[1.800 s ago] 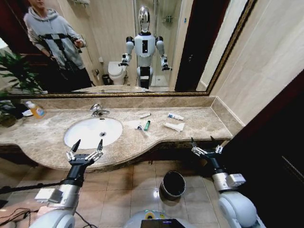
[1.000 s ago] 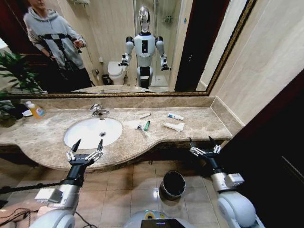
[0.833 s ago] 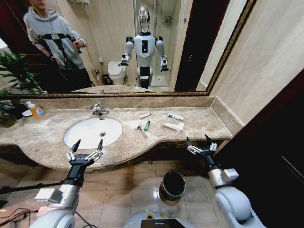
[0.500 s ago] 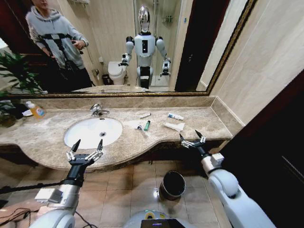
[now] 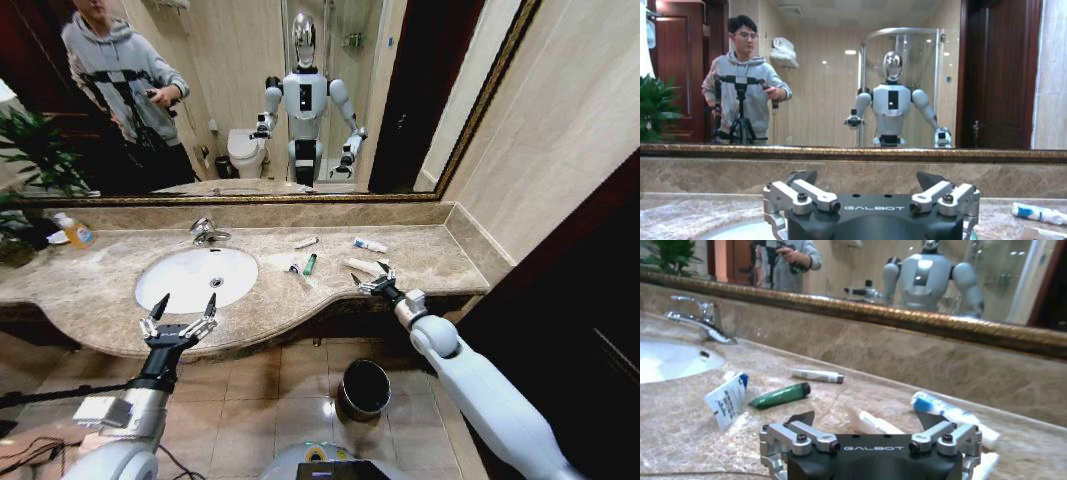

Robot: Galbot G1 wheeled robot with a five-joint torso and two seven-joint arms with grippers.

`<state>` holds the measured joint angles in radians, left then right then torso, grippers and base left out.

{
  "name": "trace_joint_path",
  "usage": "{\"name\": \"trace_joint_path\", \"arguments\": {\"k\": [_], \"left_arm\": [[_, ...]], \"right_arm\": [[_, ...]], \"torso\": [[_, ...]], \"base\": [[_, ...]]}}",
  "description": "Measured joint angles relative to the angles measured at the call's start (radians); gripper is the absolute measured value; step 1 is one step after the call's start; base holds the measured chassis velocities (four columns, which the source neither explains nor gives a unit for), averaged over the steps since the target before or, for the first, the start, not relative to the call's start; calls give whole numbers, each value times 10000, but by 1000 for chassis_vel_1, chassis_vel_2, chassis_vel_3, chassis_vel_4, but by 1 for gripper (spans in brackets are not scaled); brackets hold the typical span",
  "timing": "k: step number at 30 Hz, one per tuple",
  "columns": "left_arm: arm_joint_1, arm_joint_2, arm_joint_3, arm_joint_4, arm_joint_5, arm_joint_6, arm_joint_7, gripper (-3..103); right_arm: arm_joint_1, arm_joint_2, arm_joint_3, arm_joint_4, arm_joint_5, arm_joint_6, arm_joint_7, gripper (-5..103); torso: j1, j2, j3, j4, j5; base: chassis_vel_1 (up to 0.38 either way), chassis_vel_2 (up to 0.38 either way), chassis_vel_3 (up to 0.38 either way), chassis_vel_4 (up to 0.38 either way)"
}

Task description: Pick up the trash from the sink and place it in the trash bin.

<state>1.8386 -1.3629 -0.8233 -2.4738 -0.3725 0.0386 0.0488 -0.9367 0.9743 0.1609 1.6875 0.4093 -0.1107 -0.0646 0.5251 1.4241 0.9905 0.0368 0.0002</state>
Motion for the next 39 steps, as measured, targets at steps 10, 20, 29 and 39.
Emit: {"name": "trace_joint_path", "arguments": {"k": [10,20,29,39], "left_arm": [[0,0,0,0,0,1,0,100],[0,0,0,0,0,1,0,100],[0,0,0,0,0,1,0,100],[0,0,1,0,0,1,0,100]], "right_arm": [[1298,462,-517,-1477,-500,-94,-66,100],[1565,574,-586,-2041,-903,-88,-291,73],[1359,459,-497,-1878,-911,-134,-320,40],[1178,283,-431,-1632,-884,-149,-296,3]], "torso": [[0,0,-1,0,-3],[-1,0,-1,0,-2],[-1,0,-2,-1,-2],[-1,0,-2,0,-2]], "base": [[0,0,0,0],[0,0,0,0],[0,0,0,0],[0,0,0,0]]}}
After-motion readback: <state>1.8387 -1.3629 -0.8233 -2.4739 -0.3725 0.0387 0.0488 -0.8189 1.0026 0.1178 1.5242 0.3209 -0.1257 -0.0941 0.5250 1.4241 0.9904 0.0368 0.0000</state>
